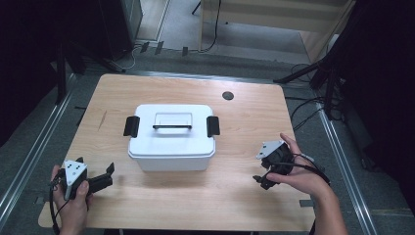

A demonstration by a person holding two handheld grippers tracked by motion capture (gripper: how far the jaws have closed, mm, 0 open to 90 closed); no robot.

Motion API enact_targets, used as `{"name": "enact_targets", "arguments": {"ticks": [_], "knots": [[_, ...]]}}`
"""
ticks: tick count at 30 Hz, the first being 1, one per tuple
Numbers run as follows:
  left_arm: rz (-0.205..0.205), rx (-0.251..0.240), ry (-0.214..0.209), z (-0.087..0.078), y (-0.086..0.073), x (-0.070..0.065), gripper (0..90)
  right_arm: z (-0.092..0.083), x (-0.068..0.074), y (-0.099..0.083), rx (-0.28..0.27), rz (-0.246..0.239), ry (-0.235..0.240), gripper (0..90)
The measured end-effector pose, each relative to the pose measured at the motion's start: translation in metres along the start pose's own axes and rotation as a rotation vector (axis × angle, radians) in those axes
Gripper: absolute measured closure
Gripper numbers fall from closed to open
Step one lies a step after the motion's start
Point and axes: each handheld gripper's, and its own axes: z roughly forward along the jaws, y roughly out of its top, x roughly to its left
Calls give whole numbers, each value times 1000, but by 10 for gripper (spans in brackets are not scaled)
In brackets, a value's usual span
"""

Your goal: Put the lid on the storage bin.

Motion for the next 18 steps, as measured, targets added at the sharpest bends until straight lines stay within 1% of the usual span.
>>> {"name": "enact_targets", "arguments": {"ticks": [3,8,11,17,18], "knots": [[1,0,2,0,0,0,0,1,0,-8,-29,30,-14,0],[-1,-1,3,0,0,0,0,4,3,-24,-54,86,-35,0],[-1,1,2,0,0,0,0,6,4,-34,-76,110,-41,0],[-3,-1,2,0,0,0,0,12,7,-55,-121,184,-57,0],[-4,-1,3,0,0,0,0,13,8,-59,-129,199,-65,0]]}}
